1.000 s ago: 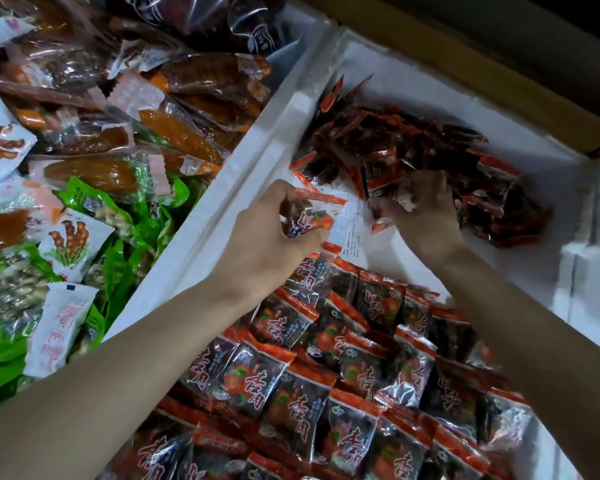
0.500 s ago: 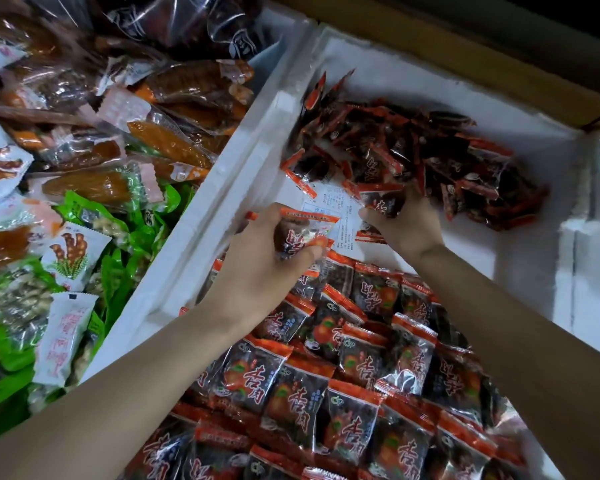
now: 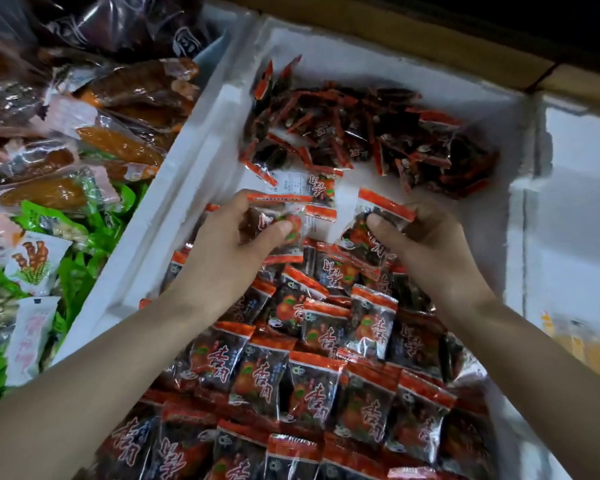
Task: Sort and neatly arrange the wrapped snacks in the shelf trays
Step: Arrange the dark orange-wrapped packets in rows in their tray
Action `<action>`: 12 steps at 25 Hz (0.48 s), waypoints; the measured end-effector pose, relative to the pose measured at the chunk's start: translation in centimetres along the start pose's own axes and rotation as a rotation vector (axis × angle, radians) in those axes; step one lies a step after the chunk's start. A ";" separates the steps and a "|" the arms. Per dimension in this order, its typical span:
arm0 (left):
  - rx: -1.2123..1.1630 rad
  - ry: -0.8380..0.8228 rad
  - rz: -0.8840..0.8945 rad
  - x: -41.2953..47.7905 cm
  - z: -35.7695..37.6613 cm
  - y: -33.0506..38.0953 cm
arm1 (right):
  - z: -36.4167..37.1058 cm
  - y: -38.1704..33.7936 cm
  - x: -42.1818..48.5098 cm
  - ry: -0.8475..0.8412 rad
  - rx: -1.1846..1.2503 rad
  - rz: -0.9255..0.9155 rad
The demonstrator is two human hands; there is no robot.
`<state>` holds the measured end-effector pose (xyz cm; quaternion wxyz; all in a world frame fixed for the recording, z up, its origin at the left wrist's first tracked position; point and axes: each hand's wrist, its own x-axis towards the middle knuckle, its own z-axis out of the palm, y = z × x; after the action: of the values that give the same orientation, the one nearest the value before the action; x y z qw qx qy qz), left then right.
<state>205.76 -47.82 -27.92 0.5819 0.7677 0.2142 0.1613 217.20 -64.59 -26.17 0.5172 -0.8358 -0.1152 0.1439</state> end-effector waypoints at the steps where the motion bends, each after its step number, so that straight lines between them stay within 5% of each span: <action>1: 0.001 -0.002 -0.013 0.2 0.2 0.2 | -0.3 0.3 0.2 0.000 -0.028 -0.014; 8: 0.080 0.045 -0.024 1.8 1.0 0.7 | 1.3 2.3 2.3 -0.238 -0.426 -0.195; 12: 0.088 0.059 -0.036 1.3 0.9 0.2 | 1.4 2.4 2.6 -0.305 -0.450 -0.199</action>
<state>207.30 -47.91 -27.96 0.5437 0.7836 0.2519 0.1638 219.23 -63.61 -29.23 0.3072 -0.8828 -0.3019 0.1875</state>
